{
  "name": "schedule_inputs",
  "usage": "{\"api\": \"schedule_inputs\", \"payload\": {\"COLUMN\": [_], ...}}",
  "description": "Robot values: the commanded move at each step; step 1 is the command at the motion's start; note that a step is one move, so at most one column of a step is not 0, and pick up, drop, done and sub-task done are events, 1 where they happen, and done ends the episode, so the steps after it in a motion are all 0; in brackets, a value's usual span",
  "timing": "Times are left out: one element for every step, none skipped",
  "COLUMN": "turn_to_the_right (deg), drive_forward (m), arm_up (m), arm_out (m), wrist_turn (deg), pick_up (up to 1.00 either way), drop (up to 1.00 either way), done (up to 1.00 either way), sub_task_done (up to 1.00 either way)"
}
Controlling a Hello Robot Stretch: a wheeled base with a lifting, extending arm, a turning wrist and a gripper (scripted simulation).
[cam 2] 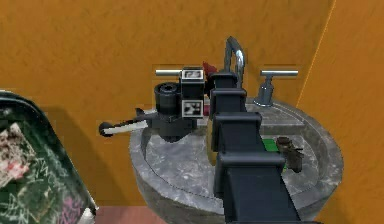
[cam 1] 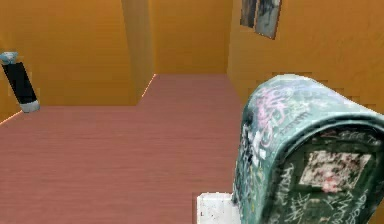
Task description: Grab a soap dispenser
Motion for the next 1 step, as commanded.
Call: {"api": "schedule_inputs", "payload": {"turn_to_the_right": [0.0], "drive_forward": [0.00], "arm_up": [0.00], "arm_out": [0.00], "wrist_turn": [45.0], "pick_up": [0.00], "drop": [0.00], "done": [0.00], "sub_task_done": [0.00]}}
